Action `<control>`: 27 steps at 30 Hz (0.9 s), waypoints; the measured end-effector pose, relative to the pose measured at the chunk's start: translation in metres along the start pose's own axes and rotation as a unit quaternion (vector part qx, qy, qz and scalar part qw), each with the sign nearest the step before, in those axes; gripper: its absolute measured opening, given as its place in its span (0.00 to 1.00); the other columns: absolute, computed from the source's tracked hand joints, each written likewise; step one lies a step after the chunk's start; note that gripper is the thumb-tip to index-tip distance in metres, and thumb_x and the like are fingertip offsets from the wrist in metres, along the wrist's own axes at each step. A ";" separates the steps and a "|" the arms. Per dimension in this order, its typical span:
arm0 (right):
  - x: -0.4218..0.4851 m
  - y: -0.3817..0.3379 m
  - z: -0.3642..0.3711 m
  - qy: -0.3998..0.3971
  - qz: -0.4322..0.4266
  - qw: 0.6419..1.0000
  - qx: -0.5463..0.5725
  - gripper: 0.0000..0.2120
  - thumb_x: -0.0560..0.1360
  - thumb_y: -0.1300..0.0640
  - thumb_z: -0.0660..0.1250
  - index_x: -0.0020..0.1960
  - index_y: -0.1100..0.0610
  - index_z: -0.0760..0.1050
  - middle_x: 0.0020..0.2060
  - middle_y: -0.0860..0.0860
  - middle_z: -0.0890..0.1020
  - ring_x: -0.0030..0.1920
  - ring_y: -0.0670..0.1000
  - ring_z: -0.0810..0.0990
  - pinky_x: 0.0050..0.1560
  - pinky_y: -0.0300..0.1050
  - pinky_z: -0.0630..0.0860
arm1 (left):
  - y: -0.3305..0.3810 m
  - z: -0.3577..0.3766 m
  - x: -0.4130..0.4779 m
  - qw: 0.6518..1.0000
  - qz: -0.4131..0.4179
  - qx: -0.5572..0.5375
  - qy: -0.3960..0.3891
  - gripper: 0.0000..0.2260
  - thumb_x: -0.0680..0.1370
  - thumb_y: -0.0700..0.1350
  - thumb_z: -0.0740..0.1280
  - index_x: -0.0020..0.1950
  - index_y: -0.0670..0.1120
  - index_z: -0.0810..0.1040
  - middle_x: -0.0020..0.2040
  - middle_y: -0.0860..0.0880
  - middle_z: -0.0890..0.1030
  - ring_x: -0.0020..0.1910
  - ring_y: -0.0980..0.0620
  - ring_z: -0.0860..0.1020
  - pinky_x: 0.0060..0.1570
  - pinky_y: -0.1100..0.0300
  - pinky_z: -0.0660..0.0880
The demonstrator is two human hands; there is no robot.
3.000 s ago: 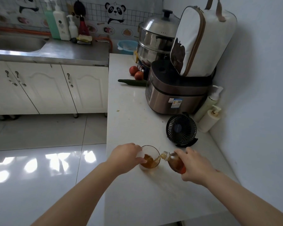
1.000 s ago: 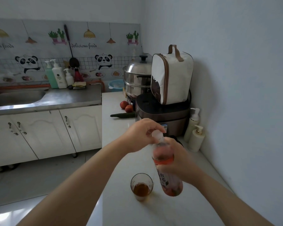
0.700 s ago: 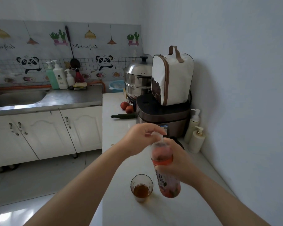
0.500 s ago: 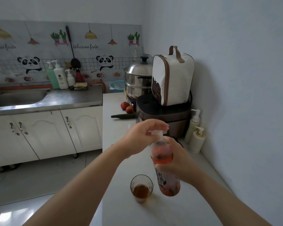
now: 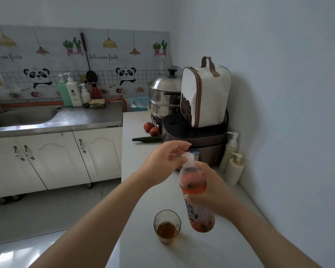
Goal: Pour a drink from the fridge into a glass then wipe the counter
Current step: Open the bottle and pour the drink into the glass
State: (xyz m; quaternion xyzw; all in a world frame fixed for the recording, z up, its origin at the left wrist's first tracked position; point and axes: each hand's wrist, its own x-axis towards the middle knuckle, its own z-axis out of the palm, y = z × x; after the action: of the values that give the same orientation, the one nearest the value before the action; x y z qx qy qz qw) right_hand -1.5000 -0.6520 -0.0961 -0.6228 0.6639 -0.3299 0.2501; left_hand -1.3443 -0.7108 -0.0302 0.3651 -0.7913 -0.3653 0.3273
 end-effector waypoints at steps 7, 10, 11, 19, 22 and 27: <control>0.005 0.001 0.002 -0.007 -0.013 1.000 -0.007 0.37 0.60 0.51 0.74 0.64 0.39 0.61 0.57 0.46 0.72 0.55 0.48 0.74 0.56 0.52 0.78 | 0.008 0.005 0.001 0.995 0.011 0.096 0.017 0.09 0.77 0.44 0.65 0.57 0.51 0.79 0.56 0.52 0.79 0.54 0.56 0.75 0.55 0.63 0.72; 0.005 0.002 0.002 -0.012 -0.017 1.000 -0.011 0.36 0.59 0.50 0.74 0.63 0.39 0.62 0.56 0.46 0.72 0.54 0.47 0.74 0.55 0.50 0.78 | 0.007 0.002 0.001 0.995 0.020 0.094 -0.024 0.10 0.78 0.39 0.64 0.55 0.50 0.80 0.57 0.51 0.80 0.57 0.55 0.76 0.57 0.63 0.73; 0.005 0.003 0.002 -0.014 -0.018 1.000 -0.011 0.36 0.59 0.50 0.74 0.63 0.39 0.62 0.56 0.46 0.72 0.54 0.46 0.74 0.55 0.49 0.78 | 0.007 0.001 0.000 0.995 0.021 0.098 -0.030 0.10 0.78 0.38 0.64 0.55 0.50 0.80 0.57 0.52 0.80 0.57 0.55 0.76 0.57 0.62 0.73; 0.006 0.003 0.001 -0.021 -0.021 1.000 -0.008 0.37 0.59 0.49 0.74 0.64 0.40 0.61 0.57 0.46 0.72 0.55 0.48 0.74 0.54 0.49 0.78 | 0.015 0.002 0.000 0.979 -0.008 0.203 -0.005 0.12 0.77 0.50 0.64 0.60 0.49 0.77 0.56 0.50 0.79 0.54 0.51 0.75 0.54 0.57 0.74; 0.005 0.002 0.000 -0.019 -0.033 0.999 -0.003 0.36 0.62 0.53 0.75 0.65 0.43 0.62 0.56 0.46 0.72 0.53 0.46 0.74 0.52 0.42 0.76 | 0.016 0.004 0.001 0.975 -0.004 0.220 -0.014 0.11 0.78 0.48 0.63 0.59 0.48 0.77 0.57 0.49 0.78 0.54 0.51 0.75 0.54 0.56 0.73; 0.002 0.009 0.001 -0.031 -0.023 0.999 0.014 0.37 0.61 0.53 0.75 0.64 0.41 0.61 0.57 0.45 0.70 0.55 0.47 0.73 0.55 0.46 0.77 | 0.014 0.006 0.002 0.967 0.011 0.247 -0.062 0.13 0.80 0.42 0.60 0.64 0.49 0.75 0.62 0.49 0.77 0.60 0.51 0.73 0.57 0.61 0.70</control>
State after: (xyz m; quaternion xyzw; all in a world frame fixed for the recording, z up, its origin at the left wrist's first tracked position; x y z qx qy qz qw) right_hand -1.5055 -0.6538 -0.1037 -0.6442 0.6364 -0.3257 0.2718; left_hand -1.3552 -0.7036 -0.0211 0.4028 -0.8796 -0.1770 0.1808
